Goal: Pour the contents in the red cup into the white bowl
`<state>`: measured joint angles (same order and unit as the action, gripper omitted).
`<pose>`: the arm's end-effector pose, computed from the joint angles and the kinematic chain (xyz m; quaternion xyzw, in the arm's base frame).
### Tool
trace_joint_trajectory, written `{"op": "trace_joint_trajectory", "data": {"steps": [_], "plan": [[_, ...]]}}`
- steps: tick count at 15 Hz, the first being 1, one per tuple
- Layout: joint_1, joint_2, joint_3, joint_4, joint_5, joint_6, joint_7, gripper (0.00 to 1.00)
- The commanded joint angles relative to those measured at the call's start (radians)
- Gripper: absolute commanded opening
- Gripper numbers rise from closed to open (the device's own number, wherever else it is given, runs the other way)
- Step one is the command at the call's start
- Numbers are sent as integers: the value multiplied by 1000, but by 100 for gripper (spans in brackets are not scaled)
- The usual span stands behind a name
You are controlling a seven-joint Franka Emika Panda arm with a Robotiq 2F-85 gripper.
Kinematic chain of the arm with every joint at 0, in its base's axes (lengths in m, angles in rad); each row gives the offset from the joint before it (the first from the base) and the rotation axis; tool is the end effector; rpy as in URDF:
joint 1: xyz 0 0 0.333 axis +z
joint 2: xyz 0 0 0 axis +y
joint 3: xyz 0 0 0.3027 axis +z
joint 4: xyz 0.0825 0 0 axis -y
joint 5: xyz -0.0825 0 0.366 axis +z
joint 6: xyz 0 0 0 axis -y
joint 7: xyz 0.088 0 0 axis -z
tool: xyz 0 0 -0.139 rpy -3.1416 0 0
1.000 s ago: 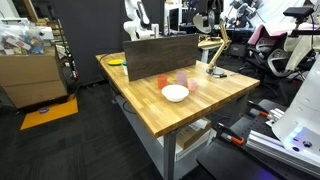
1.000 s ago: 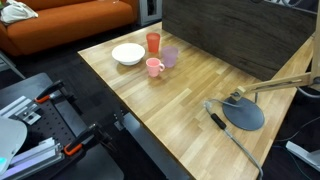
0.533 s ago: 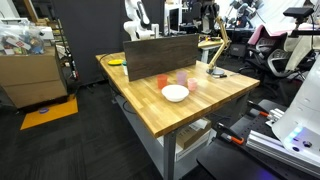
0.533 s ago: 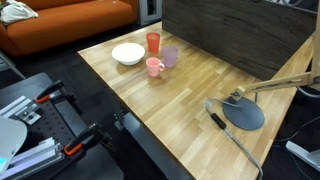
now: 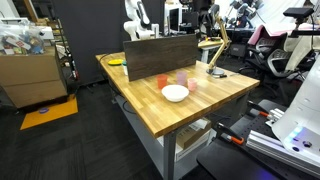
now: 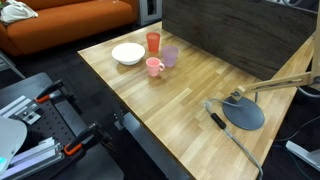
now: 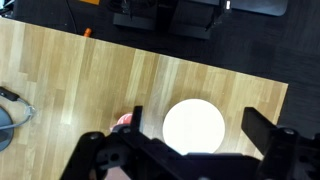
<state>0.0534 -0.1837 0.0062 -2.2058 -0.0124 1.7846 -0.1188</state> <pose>0.4433 0.0250 0.4045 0.9888 0.0904 -0.1186 0.0029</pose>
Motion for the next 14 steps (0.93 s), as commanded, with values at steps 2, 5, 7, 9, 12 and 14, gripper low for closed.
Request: {"op": "trace_joint_trajectory", "data": {"steps": [2, 5, 7, 9, 12, 14], "plan": [[-12, 207, -19, 157, 88, -16, -125, 100], [-20, 352, -2, 289, 145, -45, -175, 100], [-21, 414, 15, 364, 163, -63, -186, 100], [-19, 397, 20, 321, 140, -5, -156, 100], [-18, 419, 28, 362, 138, -36, -156, 100], [-19, 419, 27, 363, 137, -39, -156, 100]]}}
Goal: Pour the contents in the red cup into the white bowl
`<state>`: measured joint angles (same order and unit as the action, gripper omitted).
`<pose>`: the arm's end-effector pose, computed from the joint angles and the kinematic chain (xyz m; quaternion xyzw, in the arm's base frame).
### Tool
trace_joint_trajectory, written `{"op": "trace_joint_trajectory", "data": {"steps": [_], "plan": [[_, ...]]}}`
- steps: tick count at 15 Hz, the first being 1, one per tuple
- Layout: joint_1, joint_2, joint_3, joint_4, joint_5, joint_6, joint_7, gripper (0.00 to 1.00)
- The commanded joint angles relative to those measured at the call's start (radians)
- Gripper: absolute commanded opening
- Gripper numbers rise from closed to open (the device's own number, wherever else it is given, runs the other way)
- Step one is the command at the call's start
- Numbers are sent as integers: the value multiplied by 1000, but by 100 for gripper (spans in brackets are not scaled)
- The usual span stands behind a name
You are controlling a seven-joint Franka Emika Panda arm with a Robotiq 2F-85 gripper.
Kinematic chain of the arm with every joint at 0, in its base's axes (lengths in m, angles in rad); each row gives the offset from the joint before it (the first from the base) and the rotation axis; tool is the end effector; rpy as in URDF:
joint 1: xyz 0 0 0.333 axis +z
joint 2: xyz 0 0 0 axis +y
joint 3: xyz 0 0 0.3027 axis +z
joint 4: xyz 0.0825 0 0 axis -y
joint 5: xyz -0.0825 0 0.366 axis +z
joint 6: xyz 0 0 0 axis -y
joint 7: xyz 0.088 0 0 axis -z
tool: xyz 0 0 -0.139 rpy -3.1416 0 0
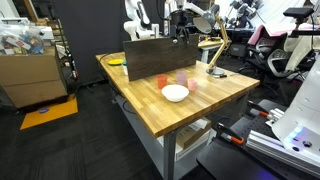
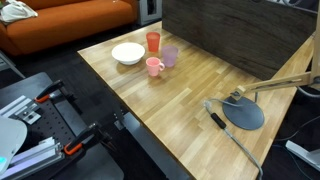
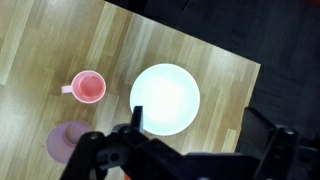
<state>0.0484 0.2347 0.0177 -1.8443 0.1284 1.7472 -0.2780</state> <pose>0.5467 0.0515 0.3431 -0.9732 -0.1474 0.1573 0.0796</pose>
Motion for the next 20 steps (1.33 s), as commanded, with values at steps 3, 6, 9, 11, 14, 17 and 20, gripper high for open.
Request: {"op": "trace_joint_trajectory", "data": {"steps": [3, 6, 9, 11, 14, 17, 20], "plan": [[-14, 0, 16, 2, -3, -3, 3, 100], [-9, 74, 16, 67, -24, 23, 18, 100], [0, 185, 23, 173, -66, -11, 30, 100], [1, 269, 38, 258, -60, -36, 37, 100], [16, 387, 60, 401, -60, -66, 50, 100], [16, 383, 73, 377, -51, -17, 41, 100], [16, 400, 73, 412, -51, -42, 41, 100]]}}
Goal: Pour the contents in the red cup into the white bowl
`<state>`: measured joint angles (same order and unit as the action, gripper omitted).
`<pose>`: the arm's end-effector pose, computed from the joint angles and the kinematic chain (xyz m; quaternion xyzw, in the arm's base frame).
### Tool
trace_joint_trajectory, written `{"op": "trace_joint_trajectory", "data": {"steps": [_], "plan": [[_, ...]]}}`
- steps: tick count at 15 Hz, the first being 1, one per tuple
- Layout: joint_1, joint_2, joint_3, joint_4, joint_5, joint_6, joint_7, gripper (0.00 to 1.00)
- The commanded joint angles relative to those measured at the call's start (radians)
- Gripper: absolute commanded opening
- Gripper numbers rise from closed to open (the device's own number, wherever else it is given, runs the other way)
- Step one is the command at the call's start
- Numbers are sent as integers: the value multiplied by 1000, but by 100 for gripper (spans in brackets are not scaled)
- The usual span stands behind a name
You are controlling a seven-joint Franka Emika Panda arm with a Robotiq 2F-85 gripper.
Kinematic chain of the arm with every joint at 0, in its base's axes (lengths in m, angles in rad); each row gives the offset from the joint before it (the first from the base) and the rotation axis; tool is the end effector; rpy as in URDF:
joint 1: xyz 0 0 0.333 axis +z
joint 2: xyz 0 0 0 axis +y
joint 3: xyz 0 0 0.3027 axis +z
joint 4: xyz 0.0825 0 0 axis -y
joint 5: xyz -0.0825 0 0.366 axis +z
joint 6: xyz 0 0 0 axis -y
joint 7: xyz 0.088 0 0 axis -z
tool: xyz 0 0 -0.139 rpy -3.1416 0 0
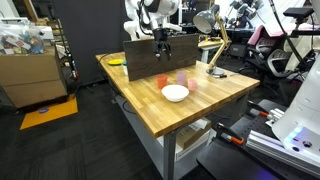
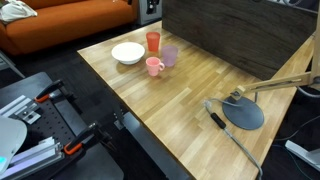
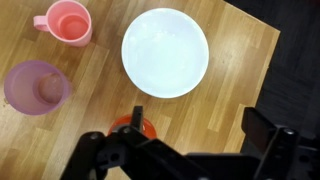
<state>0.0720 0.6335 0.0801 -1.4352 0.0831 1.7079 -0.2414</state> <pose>0.6324 0.1006 0.2666 -0.9660 -0.1759 0.1752 0.0720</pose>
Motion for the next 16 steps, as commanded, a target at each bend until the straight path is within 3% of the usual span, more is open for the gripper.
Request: {"op": "trace_joint_trajectory", "data": {"steps": [1, 5, 11, 16], "plan": [[-9, 2, 11, 5, -6, -5, 4, 100], [-8, 2, 11, 5, -6, -8, 4, 100], [-1, 92, 29, 124, -64, -3, -131, 100], [-3, 194, 27, 226, -108, 10, -150, 100]]}}
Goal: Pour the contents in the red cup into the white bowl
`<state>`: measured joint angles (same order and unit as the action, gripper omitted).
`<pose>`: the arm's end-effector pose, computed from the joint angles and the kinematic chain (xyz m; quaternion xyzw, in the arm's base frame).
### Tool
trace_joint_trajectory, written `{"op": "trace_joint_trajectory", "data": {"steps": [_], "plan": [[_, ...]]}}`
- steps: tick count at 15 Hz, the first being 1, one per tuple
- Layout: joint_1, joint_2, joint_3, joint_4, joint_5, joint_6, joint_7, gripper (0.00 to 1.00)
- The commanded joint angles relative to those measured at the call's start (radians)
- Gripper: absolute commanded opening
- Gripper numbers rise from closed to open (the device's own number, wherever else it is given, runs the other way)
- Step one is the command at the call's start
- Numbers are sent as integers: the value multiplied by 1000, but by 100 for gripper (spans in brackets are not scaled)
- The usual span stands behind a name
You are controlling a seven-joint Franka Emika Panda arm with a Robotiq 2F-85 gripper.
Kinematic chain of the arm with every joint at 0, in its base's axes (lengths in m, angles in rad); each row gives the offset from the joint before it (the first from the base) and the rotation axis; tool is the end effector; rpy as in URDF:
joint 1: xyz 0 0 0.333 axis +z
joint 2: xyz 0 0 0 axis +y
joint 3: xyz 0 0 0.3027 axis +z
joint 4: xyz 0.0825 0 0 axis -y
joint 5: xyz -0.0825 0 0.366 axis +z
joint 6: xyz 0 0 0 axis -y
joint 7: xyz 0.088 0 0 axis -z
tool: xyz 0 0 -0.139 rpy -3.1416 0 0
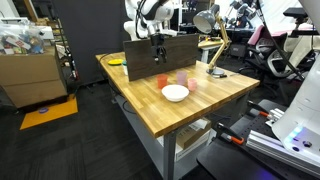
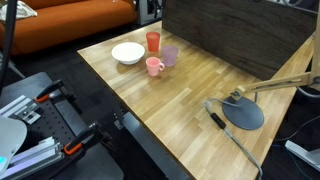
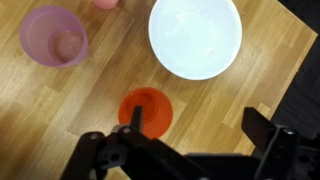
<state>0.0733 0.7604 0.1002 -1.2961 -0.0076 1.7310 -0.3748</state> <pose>0.6618 0.1029 0.2396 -0.9515 -0.2605 0.1561 0.0486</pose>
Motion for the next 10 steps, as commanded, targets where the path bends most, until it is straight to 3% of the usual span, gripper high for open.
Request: {"op": "trace_joint_trajectory", "data": {"steps": [1, 3, 4, 10], "plan": [[-4, 95, 7, 117, -21, -15, -18, 100], [-8, 153, 8, 186, -10, -30, -7, 100], [-6, 101, 9, 100, -12, -2, 2, 100], [-6, 146, 8, 166, -12, -8, 2, 100]]}}
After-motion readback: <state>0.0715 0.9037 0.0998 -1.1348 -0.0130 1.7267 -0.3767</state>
